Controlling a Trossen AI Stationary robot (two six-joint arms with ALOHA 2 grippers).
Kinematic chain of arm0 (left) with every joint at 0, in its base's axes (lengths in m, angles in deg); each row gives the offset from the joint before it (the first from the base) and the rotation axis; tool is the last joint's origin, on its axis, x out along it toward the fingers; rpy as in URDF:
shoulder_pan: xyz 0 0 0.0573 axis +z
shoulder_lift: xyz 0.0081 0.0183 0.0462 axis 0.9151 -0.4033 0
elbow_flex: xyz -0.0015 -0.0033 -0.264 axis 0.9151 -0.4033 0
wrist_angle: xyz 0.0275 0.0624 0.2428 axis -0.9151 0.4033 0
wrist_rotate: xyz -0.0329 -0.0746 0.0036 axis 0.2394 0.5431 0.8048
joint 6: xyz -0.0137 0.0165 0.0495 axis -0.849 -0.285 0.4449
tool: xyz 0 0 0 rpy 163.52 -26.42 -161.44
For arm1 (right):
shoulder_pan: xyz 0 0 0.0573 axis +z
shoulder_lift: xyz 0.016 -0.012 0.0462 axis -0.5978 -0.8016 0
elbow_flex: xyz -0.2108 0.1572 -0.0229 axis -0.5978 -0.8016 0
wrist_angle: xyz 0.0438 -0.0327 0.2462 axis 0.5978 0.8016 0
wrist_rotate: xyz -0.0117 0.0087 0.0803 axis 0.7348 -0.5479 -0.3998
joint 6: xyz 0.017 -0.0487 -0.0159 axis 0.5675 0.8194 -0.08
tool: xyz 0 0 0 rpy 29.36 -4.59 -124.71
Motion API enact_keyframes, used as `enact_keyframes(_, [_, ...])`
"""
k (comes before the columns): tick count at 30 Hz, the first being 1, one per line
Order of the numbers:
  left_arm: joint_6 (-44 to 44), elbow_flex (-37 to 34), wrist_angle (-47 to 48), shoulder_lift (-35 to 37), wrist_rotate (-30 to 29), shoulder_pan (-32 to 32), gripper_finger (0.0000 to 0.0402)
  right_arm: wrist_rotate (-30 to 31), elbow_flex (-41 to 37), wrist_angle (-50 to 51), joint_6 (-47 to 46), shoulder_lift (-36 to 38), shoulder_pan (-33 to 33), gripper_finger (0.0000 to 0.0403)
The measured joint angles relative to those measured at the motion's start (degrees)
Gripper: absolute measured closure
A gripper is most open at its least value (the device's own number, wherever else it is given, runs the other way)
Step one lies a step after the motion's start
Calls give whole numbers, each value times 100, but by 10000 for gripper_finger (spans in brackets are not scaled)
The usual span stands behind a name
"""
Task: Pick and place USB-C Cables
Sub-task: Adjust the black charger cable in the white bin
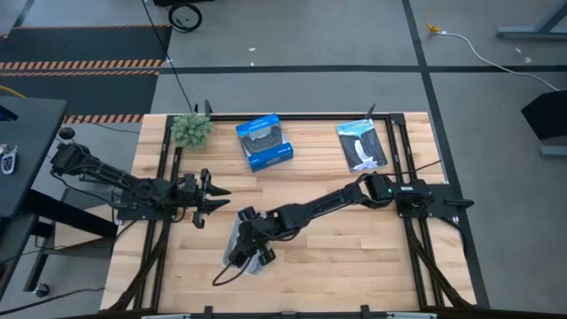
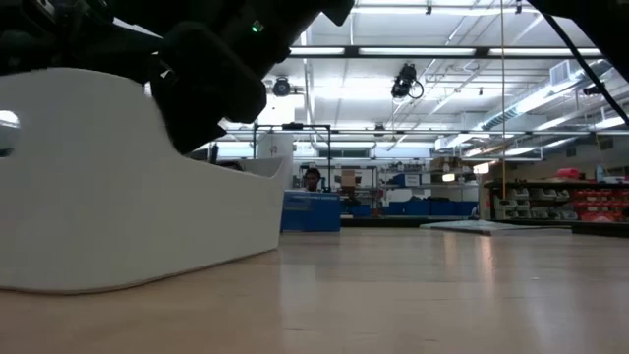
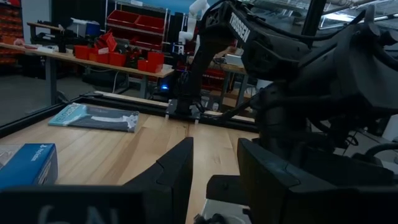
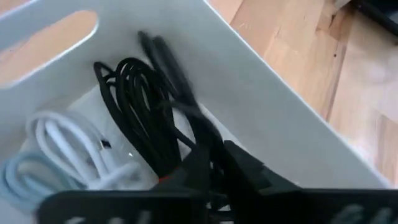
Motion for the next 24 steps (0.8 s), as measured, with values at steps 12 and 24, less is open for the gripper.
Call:
enact_keyframes(12, [0,0,-1,-1,1,0,269,-77,-2,-201,169,215,-48,397])
enact_keyframes(24, [0,2,-1,1,1,2,269,-232,0,-605,-142,680,28,398])
